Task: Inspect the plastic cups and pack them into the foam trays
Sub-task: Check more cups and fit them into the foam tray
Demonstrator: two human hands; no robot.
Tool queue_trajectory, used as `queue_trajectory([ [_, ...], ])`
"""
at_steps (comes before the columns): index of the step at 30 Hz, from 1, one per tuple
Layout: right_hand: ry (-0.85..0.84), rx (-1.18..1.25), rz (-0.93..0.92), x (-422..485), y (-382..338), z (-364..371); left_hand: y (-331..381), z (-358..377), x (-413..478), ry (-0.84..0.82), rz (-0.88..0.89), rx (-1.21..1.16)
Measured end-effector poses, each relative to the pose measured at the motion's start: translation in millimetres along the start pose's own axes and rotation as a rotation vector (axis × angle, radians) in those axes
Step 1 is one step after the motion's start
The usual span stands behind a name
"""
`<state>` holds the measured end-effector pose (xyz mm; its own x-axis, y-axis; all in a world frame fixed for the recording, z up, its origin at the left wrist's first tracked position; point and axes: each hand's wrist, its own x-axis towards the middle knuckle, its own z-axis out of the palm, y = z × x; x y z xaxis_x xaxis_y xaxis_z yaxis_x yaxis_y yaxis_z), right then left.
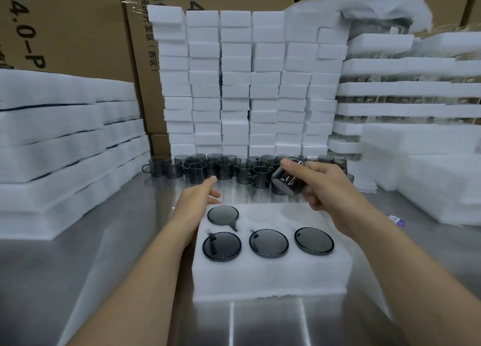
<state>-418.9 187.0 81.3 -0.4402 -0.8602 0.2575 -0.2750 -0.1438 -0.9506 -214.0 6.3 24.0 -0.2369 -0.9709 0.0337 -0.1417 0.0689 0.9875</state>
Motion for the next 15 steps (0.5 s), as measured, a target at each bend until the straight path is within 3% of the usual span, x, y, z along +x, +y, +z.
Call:
queue_trajectory([
  [8, -0.016, 0.147, -0.005, 0.4, 2.7, 1.9, -3.6, 0.3, -0.2, -0.006, 0.016, 0.000],
  [11, 0.089, -0.008, -0.081, 4.4, 6.5, 0.5, 4.5, 0.5, -5.6, -0.015, 0.075, 0.017],
  [13, 0.066, -0.219, -0.122, 5.1, 10.3, 2.9, 22.0, 2.5, -11.6, -0.177, 0.203, 0.009],
  [15, -0.083, -0.365, -0.144, 2.6, 14.5, 8.6, 41.3, 8.7, -22.3, -0.432, 0.272, 0.068],
])
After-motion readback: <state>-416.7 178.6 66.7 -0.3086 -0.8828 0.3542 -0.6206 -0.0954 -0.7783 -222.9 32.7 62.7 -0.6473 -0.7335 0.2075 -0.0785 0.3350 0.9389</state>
